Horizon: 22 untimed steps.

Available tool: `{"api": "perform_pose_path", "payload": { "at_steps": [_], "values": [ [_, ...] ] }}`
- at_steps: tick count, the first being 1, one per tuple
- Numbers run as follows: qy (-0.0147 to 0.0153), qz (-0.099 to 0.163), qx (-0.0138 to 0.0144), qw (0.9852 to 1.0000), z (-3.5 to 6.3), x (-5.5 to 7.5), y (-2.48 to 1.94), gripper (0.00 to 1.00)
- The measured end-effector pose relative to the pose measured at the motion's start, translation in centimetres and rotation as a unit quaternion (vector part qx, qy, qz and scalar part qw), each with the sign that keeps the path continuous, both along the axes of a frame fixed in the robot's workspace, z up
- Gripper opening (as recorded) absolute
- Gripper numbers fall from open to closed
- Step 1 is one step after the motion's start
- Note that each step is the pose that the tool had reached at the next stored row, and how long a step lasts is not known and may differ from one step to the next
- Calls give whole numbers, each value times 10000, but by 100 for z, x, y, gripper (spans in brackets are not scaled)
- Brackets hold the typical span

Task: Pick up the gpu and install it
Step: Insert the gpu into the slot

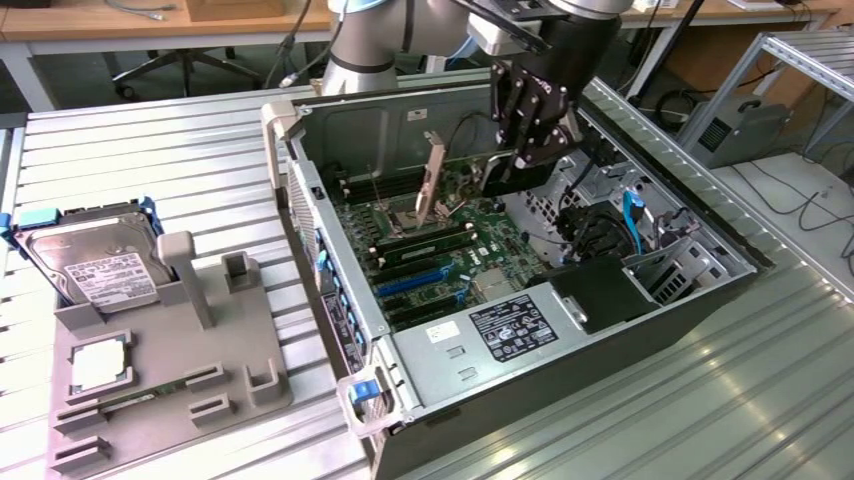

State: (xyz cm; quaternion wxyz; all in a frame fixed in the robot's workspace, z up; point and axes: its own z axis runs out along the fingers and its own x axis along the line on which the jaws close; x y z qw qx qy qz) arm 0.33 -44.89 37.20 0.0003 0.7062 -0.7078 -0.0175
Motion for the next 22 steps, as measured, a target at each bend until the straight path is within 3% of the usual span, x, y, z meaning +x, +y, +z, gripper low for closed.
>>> {"api": "perform_pose_path", "payload": {
  "at_steps": [11,14,16,17,20,22],
  "values": [
    [-1,0,1,10000,-46,-28,0,27],
    [-1,1,-1,10000,-163,-73,0,27],
    [-9,0,0,10000,-231,-198,0,27],
    [-18,0,0,10000,-290,-220,0,27],
    [-87,0,-1,10000,-584,-334,0,27],
    [-87,0,-1,10000,-588,-347,0,27]
  ]
}}
